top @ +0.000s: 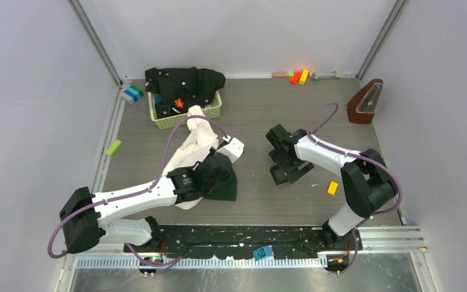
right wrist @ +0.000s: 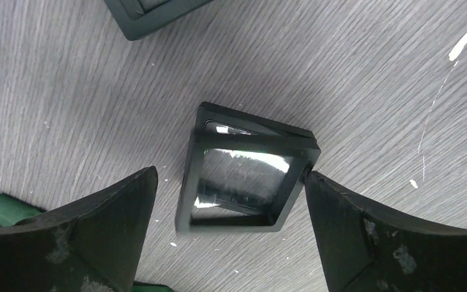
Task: Remove the brooch from the garment
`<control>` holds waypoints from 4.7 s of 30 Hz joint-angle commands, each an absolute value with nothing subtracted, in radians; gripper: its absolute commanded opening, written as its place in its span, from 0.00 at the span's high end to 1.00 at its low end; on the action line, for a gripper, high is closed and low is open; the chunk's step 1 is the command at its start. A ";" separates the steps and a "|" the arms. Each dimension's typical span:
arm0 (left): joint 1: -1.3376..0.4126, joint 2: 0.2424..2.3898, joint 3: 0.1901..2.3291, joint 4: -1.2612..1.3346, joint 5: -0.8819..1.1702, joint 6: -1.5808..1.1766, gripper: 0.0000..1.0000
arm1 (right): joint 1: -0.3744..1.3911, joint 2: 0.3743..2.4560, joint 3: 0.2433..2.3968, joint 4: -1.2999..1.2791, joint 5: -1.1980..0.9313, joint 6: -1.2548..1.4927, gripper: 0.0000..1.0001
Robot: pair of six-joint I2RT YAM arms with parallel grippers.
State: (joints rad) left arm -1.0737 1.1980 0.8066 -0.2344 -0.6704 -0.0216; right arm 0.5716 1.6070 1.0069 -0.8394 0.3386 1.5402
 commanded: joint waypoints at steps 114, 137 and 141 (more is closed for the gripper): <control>-1.100 1.274 0.832 -0.182 -0.620 0.023 1.00 | 0.543 1.141 0.729 -0.743 0.304 1.231 0.82; -1.144 1.126 0.364 0.639 -0.091 0.421 1.00 | 0.533 1.230 0.650 -0.021 -0.428 0.768 0.99; -1.143 1.170 0.366 0.659 -0.103 0.445 1.00 | 0.509 1.302 0.626 0.153 -0.552 0.793 0.99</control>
State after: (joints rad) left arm -1.1389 1.1393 0.3634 0.4938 -0.1604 0.3698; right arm 0.5308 1.2556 0.6453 -0.0967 -0.3809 0.8059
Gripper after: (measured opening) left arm 0.026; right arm 0.119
